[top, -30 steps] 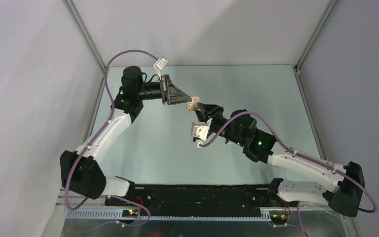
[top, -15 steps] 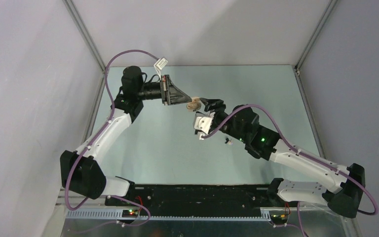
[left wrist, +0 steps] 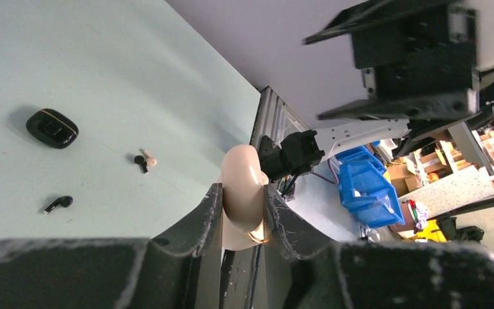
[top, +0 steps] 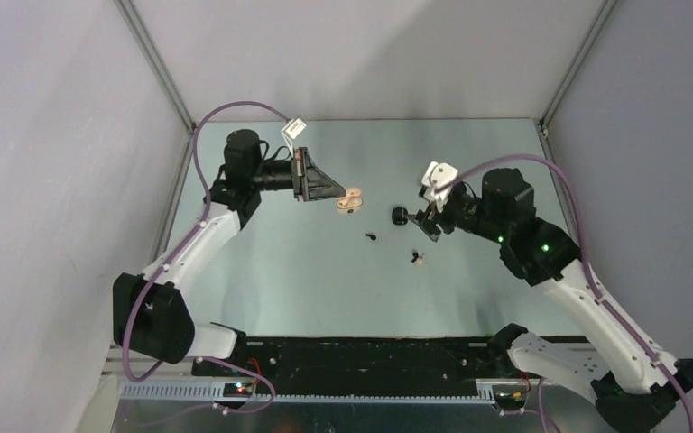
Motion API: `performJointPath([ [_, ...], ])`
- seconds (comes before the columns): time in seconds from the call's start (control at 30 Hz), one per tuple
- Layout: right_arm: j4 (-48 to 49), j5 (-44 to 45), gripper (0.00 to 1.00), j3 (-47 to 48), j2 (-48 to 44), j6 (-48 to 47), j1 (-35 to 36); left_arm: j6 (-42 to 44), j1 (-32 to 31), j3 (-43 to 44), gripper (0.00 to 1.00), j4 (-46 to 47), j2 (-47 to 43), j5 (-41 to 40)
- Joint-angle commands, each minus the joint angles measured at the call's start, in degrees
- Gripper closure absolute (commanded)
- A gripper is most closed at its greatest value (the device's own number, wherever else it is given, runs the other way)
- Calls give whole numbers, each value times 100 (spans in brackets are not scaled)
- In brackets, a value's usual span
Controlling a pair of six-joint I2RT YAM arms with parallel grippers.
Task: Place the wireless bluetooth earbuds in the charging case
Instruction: Pick up the earbud from the center of the board.
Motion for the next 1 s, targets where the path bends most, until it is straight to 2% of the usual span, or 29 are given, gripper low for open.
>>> performJointPath([
  [0.0, -1910, -751, 37, 54, 545, 1082, -643, 617, 57, 9, 100, -322, -306, 127],
  [0.07, -2346, -939, 44, -87, 771, 631, -766, 1106, 58, 101, 100, -914, -356, 32],
  [0.1, -2465, -988, 45, -216, 823, 72, -810, 1393, 58, 128, 100, -1185, -400, 15],
  [0.13, -2590, -1058, 46, -302, 913, -202, -901, 1461, 85, 116, 100, -1247, -425, -6],
  [0.27, -2784, -1127, 46, -755, 1325, -2251, -1163, 1471, 177, 28, 100, -1319, -607, 1],
  [0.33, -2666, -919, 47, -773, 1702, -2542, -1227, 1462, 208, -6, 100, -1355, -690, 8],
  [0.7, -960, 113, 48, -780, 3338, -2964, -1363, 1438, 302, -248, 100, -1589, -1147, -6],
  [0.97, -455, 215, 47, -766, 3873, -2898, -1327, 1360, 304, -210, 100, -1629, -1267, -49],
])
